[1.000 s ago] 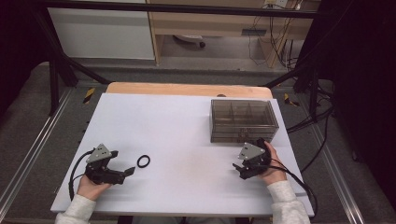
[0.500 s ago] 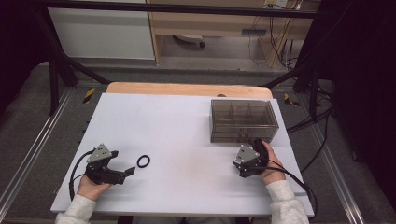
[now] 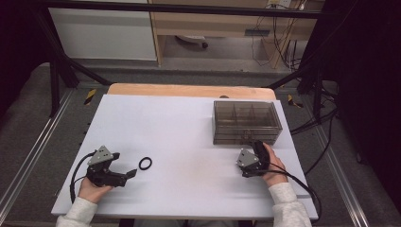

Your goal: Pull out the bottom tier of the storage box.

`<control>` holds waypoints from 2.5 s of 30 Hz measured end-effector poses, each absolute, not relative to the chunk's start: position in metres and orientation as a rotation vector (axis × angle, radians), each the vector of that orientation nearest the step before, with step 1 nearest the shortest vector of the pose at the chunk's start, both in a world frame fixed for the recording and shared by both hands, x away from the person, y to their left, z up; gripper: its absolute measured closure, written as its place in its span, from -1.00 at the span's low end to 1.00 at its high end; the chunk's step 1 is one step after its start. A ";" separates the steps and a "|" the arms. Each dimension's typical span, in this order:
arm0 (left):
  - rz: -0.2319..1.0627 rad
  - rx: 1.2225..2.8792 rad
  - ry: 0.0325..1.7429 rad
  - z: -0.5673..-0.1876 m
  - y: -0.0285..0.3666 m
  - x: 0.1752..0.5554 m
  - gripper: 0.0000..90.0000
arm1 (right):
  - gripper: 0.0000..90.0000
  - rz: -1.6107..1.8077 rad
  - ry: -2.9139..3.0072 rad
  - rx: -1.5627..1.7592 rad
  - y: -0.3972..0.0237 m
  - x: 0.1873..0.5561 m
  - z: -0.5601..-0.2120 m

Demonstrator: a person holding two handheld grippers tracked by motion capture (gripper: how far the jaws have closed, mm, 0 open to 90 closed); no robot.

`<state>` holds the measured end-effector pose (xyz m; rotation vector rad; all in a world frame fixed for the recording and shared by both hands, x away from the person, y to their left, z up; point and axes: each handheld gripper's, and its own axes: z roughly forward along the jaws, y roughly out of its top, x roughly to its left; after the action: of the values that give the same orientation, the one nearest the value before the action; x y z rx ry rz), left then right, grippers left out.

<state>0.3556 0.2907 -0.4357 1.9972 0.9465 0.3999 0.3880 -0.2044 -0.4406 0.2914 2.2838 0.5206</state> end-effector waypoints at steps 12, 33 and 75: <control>0.402 1.995 0.947 -0.436 0.291 0.356 -0.98 | -0.36 0.462 2.251 0.237 -0.202 0.392 -0.447; 0.403 1.997 0.947 -0.436 0.290 0.356 -0.97 | -0.05 0.401 2.185 0.177 -0.197 0.396 -0.456; 0.406 1.996 0.948 -0.436 0.290 0.356 -0.96 | 0.31 0.312 2.077 0.099 -0.193 0.403 -0.472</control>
<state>0.3557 0.2898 -0.4359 1.9959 0.9475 0.4064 0.4031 -0.1931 -0.4718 0.0992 2.0770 0.3121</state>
